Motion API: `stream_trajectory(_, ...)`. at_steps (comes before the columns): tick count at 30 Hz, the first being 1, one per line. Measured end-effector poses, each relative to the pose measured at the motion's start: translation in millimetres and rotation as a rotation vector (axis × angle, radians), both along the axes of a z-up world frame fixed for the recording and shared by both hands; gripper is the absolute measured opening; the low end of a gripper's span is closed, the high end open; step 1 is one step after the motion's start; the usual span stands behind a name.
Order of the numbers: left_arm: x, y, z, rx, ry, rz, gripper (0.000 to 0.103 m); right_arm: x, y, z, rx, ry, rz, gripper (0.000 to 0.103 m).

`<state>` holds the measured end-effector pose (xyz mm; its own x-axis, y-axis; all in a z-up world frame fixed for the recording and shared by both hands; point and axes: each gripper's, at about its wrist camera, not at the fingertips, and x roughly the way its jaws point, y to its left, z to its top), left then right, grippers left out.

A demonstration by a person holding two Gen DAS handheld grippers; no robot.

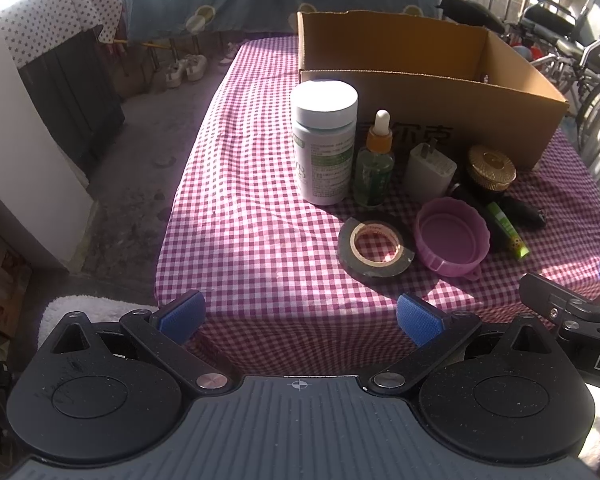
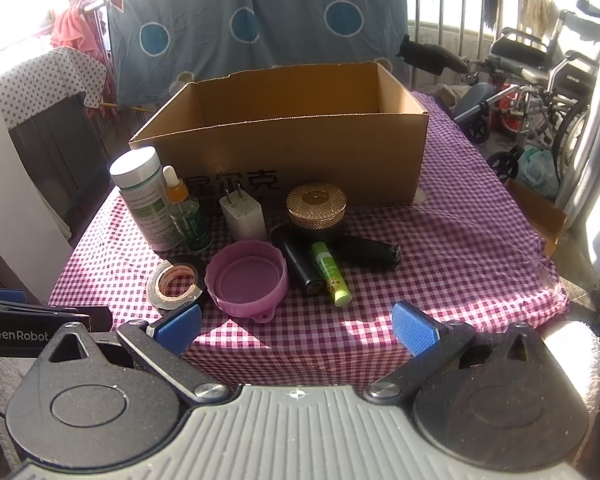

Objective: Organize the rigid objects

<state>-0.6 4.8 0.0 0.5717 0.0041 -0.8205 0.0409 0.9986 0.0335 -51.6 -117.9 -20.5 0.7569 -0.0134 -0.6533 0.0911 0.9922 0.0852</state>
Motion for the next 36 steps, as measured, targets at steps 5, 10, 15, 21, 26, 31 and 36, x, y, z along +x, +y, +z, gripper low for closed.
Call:
stream_trajectory(5, -0.9, 0.6, 0.6, 0.001, -0.001, 0.000, 0.102, -1.0, -1.6, 0.5, 0.007, -0.004, -0.005, 0.103)
stream_trajectory(10, -1.1, 1.0, 0.9, 0.003, 0.000, 0.001, 0.102, -1.2, -1.7, 0.3, 0.007, -0.003, -0.005, 0.103)
stream_trajectory(15, -1.1, 1.0, 0.9, 0.004, 0.000, 0.001, 0.102, -1.3, -1.6, 0.3, 0.008, -0.004, -0.005, 0.103)
stream_trajectory(21, -1.2, 0.9, 0.8, 0.005, 0.001, 0.001, 0.102, -1.3, -1.7, 0.5, 0.007, -0.004, -0.005, 0.103)
stream_trajectory(26, -1.8, 1.3, 1.3, 0.005, 0.001, 0.001, 0.102, -1.4, -1.5, 0.4, 0.008, -0.004, -0.005, 0.103)
stream_trajectory(31, -2.4, 2.5, 0.8, 0.007, 0.000, 0.003, 0.102, -1.2, -1.0, 0.1, 0.008, -0.004, -0.004, 0.103)
stream_trajectory(36, -2.7, 3.1, 0.0, 0.009, 0.001, 0.002, 0.102, -1.3, -0.9, -0.1, 0.009, -0.003, -0.004, 0.103)
